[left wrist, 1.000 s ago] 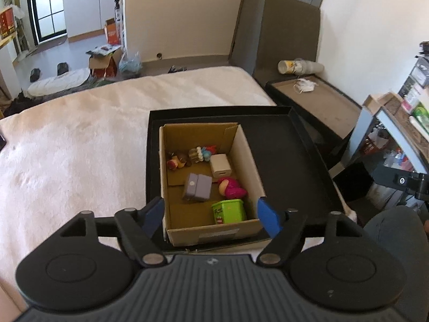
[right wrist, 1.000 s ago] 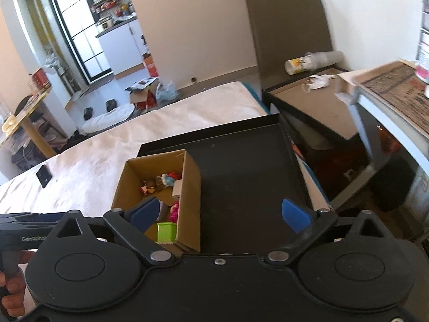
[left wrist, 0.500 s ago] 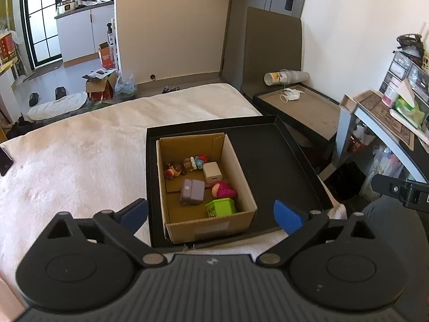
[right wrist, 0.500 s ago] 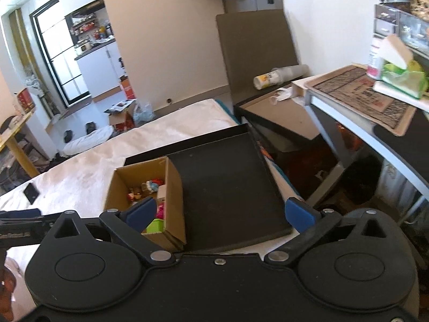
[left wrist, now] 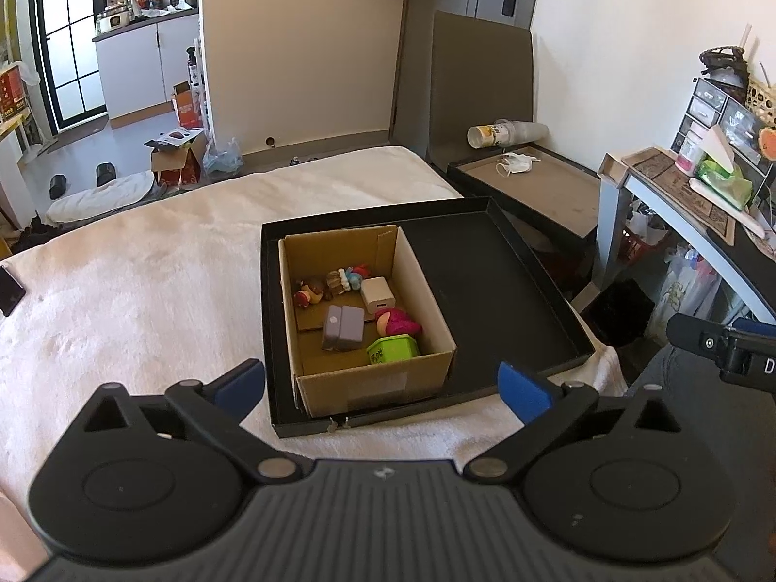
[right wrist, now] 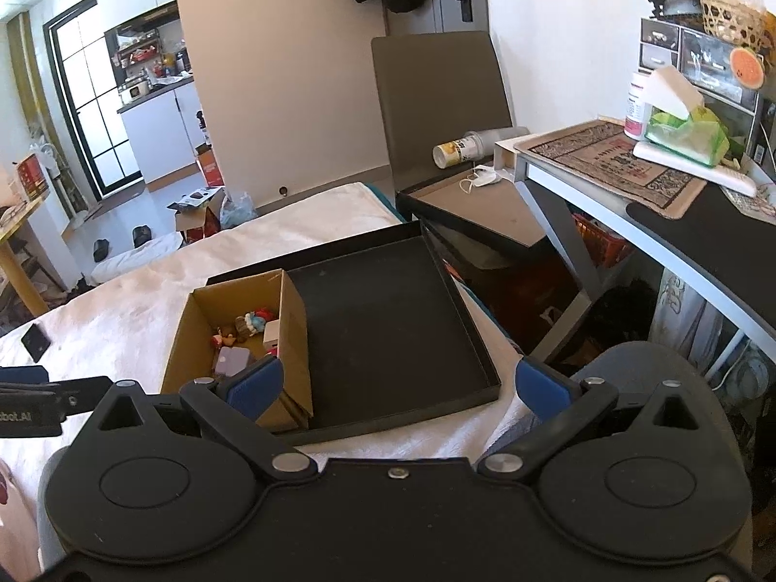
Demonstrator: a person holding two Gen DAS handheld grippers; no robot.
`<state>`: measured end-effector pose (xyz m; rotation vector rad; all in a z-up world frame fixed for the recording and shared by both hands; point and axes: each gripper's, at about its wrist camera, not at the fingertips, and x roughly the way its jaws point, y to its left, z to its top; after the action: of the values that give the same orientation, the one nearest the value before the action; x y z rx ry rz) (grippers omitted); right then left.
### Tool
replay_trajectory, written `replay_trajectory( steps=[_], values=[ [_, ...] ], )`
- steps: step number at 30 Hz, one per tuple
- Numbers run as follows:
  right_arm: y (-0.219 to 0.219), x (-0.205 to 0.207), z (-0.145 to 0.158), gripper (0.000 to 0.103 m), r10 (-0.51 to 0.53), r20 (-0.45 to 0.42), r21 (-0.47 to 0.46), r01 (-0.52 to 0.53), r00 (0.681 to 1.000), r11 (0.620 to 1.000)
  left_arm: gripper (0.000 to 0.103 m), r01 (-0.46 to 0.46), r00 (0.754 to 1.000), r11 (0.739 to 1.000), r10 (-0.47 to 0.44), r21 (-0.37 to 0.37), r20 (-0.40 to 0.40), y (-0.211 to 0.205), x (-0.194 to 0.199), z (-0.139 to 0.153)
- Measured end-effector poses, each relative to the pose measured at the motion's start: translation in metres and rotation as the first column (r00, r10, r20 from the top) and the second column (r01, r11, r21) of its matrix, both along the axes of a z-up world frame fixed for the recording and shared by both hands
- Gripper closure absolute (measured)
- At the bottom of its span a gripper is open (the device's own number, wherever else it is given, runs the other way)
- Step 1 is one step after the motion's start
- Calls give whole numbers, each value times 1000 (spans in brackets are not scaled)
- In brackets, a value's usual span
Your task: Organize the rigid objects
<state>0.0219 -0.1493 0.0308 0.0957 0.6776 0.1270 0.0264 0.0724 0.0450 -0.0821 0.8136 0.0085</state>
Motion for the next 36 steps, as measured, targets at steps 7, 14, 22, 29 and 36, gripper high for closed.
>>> replay_trajectory(
  steps=[7,14,22,29,36],
  values=[
    [5,-6,3,0,2,14,-14,-2,1000,1000,1,5,1000,1000,-5,-5,12,2,-4,3],
    [9,-11,8,0,1,30,-30,0,1000,1000,1,8,1000,1000,-7,-3,30,2,-7,8],
    [14,-13,11,0,12,34,-32,-11,999,999,1,4,999,1000,-4,-6,37,5,-10,10],
    [15,-14,11,0,33,28,-19,-32,999,999,1,7,999,1000,-6,-18,39,6,-11,11],
    [18,-16,9,0,41,26,-26,-41,999,999,1,6,998,1000,-5,-15,56,9,-15,15]
  ],
)
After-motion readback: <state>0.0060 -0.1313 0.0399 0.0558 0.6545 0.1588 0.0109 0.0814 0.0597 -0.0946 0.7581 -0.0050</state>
